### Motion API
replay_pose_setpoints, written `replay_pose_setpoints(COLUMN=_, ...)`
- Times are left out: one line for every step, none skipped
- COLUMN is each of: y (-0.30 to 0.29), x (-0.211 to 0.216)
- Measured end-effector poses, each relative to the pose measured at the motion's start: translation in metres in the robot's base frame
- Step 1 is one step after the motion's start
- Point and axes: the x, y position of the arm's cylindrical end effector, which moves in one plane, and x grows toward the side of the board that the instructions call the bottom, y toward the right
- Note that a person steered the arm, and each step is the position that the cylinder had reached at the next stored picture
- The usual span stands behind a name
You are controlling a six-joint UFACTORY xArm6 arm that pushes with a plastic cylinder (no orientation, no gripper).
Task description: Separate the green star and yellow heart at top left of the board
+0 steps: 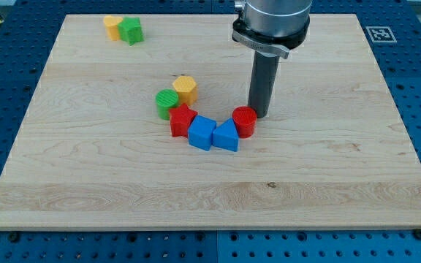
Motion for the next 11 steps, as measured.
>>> replay_pose_setpoints(y=0.015, x=-0.038)
replay_pose_setpoints(y=0.019, x=-0.096)
replay_pose_setpoints(y=-0.03, x=-0.124)
replay_pose_setpoints(y=-0.105, x=-0.125)
replay_pose_setpoints(y=-0.189, x=-0.125)
replay_pose_setpoints(y=-0.272, x=-0.132)
replay_pose_setpoints(y=-0.333, x=-0.179)
replay_pose_setpoints(y=-0.336, x=-0.223)
replay_pose_setpoints(y=-0.304, x=-0.222)
replay_pose_setpoints(y=-0.244, x=-0.19)
replay_pose_setpoints(y=-0.16, x=-0.154)
